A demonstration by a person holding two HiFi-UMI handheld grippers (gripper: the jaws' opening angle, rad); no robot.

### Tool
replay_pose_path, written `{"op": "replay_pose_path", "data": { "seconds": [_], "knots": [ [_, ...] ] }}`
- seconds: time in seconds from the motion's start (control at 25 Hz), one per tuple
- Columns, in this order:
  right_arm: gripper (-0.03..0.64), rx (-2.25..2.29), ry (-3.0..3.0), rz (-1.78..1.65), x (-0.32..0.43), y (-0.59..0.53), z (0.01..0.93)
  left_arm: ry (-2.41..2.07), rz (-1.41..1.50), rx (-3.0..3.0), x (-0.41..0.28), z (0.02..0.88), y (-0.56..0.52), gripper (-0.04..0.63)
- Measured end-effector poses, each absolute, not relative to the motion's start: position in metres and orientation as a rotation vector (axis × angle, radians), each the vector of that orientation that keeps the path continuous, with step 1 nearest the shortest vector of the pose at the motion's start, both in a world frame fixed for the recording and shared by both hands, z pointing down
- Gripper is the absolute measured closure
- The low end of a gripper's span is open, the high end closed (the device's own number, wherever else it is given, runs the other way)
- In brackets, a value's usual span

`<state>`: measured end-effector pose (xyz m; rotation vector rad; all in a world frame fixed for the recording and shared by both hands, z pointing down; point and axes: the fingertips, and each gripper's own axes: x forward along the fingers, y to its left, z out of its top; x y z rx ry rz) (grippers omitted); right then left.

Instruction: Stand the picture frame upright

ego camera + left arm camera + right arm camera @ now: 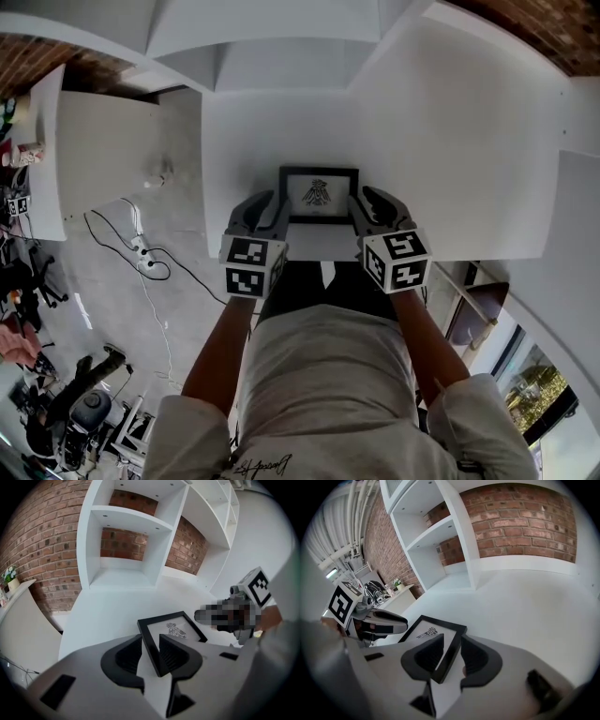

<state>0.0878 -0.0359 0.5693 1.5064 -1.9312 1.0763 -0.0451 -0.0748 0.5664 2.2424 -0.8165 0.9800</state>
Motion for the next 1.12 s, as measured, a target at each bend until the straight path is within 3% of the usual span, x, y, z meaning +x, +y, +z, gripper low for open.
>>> {"op": "replay_pose_path", "data": {
  "seconds": [0.68, 1.12],
  "knots": [
    [0.509, 1.470, -1.876, 1.150, 0.084, -0.041, 0.597, -0.768, 0.961, 2.134, -0.040, 0.590, -0.078, 0.463],
    [0.511, 1.478, -1.873, 1.191, 0.084, -0.045, 0.596, -0.767, 0.932, 2.112, -0.040, 0.589, -0.081, 0.499]
  ]
}}
